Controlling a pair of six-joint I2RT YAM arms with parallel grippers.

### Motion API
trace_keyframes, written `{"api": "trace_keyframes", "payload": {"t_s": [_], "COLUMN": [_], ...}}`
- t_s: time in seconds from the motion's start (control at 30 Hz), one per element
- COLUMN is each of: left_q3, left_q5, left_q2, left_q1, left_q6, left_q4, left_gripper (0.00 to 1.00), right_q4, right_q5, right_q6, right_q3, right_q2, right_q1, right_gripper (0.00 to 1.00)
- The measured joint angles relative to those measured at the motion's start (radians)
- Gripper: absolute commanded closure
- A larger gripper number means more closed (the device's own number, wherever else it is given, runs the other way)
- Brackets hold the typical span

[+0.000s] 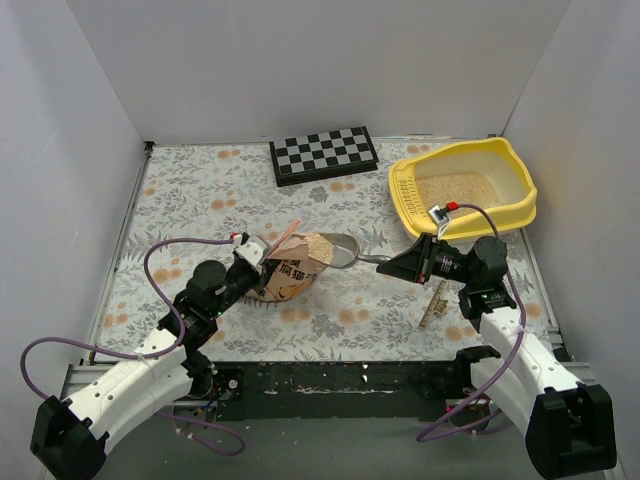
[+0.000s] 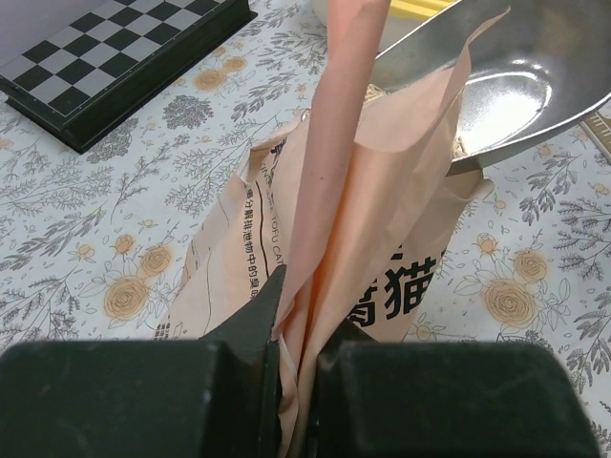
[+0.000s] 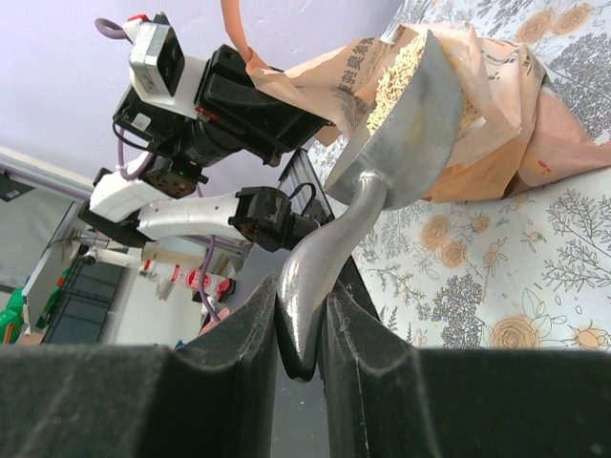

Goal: Fill the litter box with clean litter

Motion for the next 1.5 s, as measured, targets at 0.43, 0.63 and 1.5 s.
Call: {"api": "trace_keyframes", "payload": {"t_s": [0.43, 0.63, 1.5], "left_q3": [0.000, 0.000, -0.004], "left_q5": [-0.012, -0.015, -0.016], "left_q2": [-0.002, -0.002, -0.019], "left_q1": [0.000, 0.000, 0.000], "left_q6": [-0.003, -0.003, -0.007], "left_q4": [0.004, 0.004, 0.000], "left_gripper": [1.00, 1.00, 1.00], "right_q4": [-0.035, -0.055, -0.165], "right_q5": [0.066, 0.095, 0.434], "right_q6": [0.028, 0.045, 0.064], "right_q3": [-0.005, -0.005, 0.146], "right_q2": [-0.088, -0.121, -0.126], "right_q1": [-0.009, -0.009, -0.009], "right_gripper": [0.99, 0.99, 0.99]}}
